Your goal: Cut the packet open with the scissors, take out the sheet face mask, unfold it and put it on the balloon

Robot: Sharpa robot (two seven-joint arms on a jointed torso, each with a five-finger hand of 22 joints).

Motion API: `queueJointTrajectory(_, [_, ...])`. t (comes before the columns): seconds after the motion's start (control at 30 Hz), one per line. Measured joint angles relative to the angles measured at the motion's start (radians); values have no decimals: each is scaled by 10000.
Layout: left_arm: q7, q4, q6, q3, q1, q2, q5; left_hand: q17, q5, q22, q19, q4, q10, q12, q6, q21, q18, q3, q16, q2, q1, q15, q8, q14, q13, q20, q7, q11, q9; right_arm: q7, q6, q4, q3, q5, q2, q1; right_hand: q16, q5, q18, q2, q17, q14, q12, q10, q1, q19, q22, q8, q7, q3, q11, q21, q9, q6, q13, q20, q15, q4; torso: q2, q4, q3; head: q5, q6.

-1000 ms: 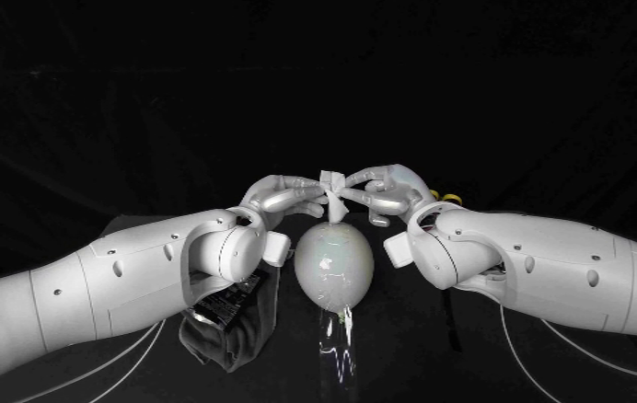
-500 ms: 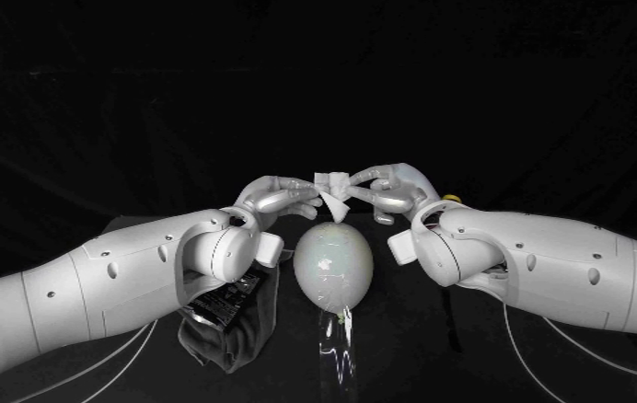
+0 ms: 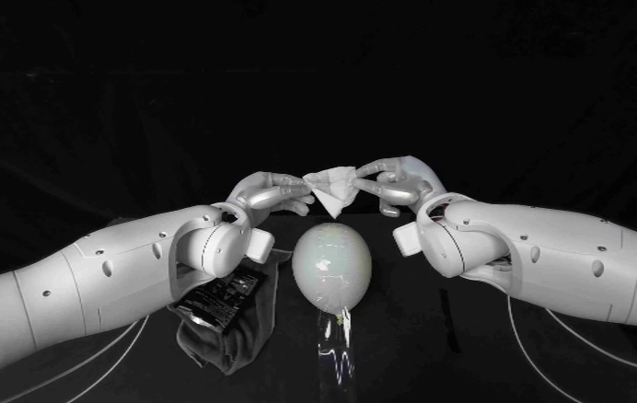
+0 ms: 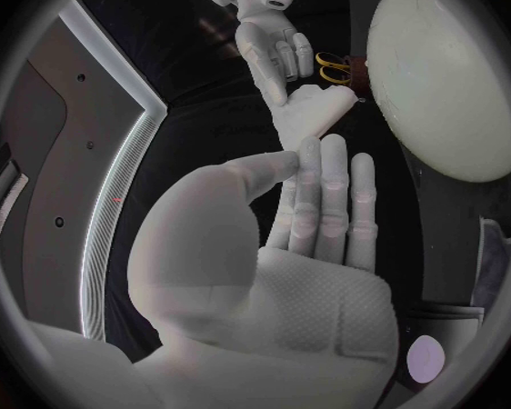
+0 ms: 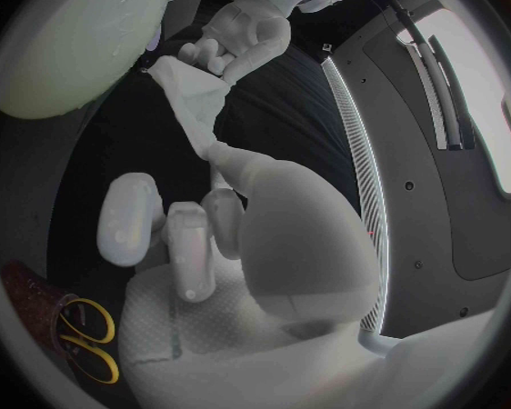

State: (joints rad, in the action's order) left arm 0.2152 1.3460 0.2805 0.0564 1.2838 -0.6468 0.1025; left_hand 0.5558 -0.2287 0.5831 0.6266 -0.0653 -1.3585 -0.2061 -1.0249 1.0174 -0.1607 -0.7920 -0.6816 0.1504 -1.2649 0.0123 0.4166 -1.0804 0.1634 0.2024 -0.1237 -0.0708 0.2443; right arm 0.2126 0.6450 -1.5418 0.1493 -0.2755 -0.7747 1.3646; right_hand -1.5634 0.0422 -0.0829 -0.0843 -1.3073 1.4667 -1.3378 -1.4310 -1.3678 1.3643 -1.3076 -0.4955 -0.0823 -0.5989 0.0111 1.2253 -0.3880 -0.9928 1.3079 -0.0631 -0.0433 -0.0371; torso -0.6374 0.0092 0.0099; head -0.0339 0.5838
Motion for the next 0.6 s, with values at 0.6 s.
queueJointTrajectory(0.6, [311, -648, -292, -99, 62, 280, 304, 63, 6, 57, -194, -27, 78, -118, 169, 80, 3, 29, -224, -92, 91, 58, 0, 271, 113, 120, -18, 137, 220, -39, -116, 269, -11, -33, -2, 411, -18, 39, 1, -3, -8, 2, 2, 0, -2, 0, -5, 9, 16, -30, 0, 0, -24, 19, -1, 0, -2, 30, 0, 11, -2, -63, -128])
